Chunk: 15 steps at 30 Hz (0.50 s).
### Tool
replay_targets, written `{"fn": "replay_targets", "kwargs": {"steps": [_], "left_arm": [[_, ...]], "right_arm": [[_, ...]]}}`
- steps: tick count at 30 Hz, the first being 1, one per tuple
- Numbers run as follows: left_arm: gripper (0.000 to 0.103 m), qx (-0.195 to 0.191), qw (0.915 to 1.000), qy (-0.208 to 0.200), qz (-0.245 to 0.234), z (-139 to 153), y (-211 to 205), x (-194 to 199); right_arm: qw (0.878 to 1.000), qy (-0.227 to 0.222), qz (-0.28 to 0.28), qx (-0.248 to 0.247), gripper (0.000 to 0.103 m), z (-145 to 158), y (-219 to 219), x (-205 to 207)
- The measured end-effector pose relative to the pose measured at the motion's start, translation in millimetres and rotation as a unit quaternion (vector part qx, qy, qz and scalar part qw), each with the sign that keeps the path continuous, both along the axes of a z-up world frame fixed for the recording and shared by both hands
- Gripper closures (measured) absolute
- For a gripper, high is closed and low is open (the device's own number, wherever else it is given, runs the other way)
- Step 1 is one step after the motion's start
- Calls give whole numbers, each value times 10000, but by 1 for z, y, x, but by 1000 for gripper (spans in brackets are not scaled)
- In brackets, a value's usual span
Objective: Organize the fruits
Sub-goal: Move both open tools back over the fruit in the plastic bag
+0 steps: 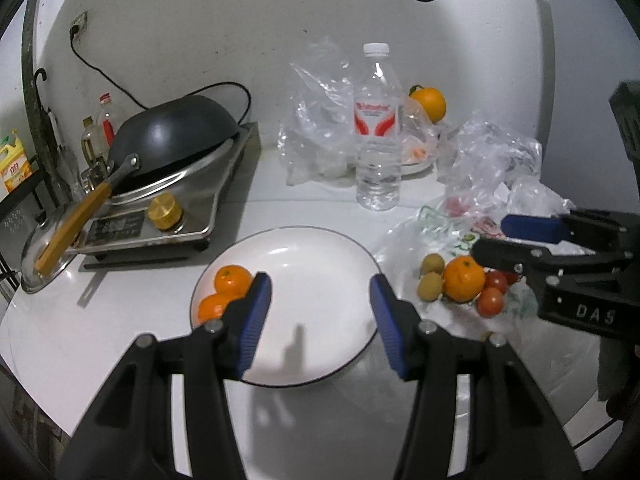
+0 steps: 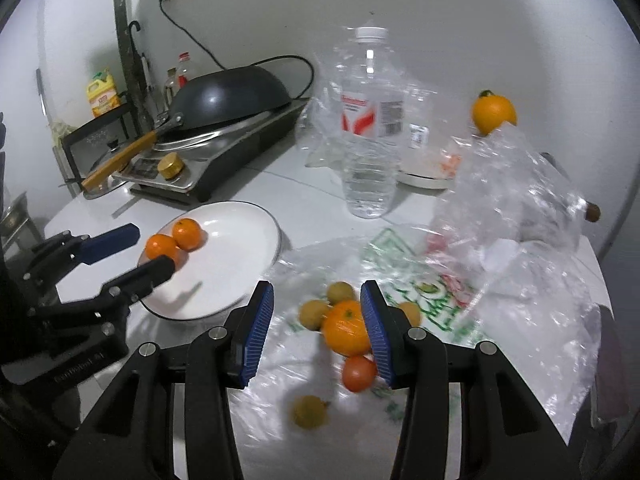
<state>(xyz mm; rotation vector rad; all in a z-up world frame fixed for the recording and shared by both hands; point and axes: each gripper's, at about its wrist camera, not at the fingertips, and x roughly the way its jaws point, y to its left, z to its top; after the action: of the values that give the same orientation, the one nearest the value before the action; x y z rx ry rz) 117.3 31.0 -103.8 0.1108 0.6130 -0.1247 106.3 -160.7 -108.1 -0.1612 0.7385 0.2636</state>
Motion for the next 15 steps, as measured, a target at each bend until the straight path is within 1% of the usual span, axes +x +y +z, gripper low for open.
{"fn": "replay_targets", "kwargs": {"steps": [4,5,6,8,15], "left_arm": [[48,-31,10000,17,-39,2,-8,-1],[38,-26,10000,32,-63,2,-12,-2],[31,-51,9999,38,-87,2,-14,-3],[30,-124,9998,62,-123,2,-18,-6],[30,-2,9994,187,-281,-6,-38,-10]], "right_arm": [[9999,-8,-104,81,55,-2,-16,-4],[9999,-4,-113,71,55,-4,-19,-5],[9999,4,-130,42,55,-7,-23,-7],[9999,38,-147,24,55,-9,-27,-9],[9993,246,-257,118,55,-21,-50,-18]]}}
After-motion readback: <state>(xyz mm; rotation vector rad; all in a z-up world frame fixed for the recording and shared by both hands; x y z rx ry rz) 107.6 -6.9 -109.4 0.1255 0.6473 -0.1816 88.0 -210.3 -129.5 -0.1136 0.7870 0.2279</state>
